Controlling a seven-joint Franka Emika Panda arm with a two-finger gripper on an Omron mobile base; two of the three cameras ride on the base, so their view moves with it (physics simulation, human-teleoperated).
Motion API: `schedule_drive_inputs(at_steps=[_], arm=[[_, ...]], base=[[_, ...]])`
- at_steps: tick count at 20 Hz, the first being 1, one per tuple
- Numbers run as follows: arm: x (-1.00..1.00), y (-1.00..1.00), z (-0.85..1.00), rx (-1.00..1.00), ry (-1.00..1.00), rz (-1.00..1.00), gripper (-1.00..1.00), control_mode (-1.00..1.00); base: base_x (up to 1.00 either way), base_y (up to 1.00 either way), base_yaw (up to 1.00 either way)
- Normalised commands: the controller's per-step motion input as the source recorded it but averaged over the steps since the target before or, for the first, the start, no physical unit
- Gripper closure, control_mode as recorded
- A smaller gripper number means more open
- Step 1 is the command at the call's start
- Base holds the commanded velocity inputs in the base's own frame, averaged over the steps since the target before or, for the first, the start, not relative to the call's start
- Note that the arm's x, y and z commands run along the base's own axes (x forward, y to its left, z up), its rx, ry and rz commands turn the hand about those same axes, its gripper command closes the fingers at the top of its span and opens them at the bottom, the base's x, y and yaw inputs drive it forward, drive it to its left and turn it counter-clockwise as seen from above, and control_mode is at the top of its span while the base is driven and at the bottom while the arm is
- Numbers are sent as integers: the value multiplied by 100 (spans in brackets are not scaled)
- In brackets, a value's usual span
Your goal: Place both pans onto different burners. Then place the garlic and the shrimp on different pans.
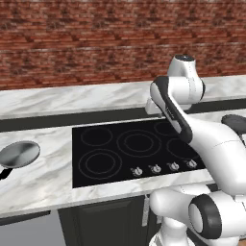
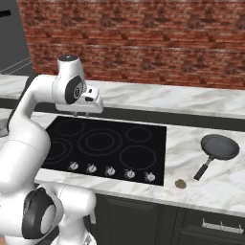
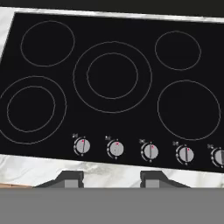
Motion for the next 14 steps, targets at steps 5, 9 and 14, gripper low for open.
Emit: schedule_drive_inputs(at_steps=[5, 9, 14], arm=[[-3, -41, 0, 0, 0, 0, -100, -100], [-7, -90, 0, 0, 0, 0, -100, -100], [-5, -96, 0, 0, 1, 0, -100, -100]], base=[[0, 0, 0], [0, 0, 0], [0, 0, 0]])
